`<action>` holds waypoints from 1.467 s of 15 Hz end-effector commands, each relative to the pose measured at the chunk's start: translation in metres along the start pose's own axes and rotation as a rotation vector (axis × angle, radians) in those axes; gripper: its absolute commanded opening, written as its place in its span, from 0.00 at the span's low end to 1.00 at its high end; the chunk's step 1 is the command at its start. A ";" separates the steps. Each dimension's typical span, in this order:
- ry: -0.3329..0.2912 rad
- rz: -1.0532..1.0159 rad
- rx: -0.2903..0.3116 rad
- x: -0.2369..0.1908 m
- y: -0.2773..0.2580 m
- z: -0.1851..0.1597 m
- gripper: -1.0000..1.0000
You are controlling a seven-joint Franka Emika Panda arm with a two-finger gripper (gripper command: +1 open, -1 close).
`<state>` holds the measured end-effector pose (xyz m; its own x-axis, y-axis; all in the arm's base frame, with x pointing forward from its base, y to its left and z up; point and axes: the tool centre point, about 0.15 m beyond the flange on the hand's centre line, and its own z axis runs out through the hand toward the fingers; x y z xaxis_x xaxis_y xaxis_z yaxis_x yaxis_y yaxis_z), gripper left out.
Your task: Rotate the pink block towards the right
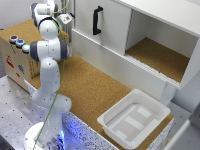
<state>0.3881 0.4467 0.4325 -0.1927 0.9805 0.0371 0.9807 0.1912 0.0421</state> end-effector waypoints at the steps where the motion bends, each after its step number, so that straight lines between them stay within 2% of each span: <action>1: -0.113 0.068 -0.013 0.012 0.002 -0.014 0.00; 3: -0.096 0.132 -0.031 0.012 -0.003 -0.032 0.00; 6: -0.133 0.287 -0.023 0.007 -0.015 -0.053 0.00; 7: -0.159 0.364 -0.014 0.004 -0.017 -0.053 0.00; 8: -0.150 0.472 0.006 0.002 -0.019 -0.057 0.00; 10: -0.162 0.645 -0.007 0.002 -0.021 -0.063 0.00; 14: -0.149 0.917 0.009 0.019 -0.027 -0.061 0.00; 21: 0.044 1.442 0.103 0.026 -0.027 -0.027 0.00; 22: 0.039 1.478 0.072 0.027 -0.025 -0.023 0.00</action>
<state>0.3483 0.4529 0.4764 0.8727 0.4878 0.0204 0.4882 -0.8716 -0.0442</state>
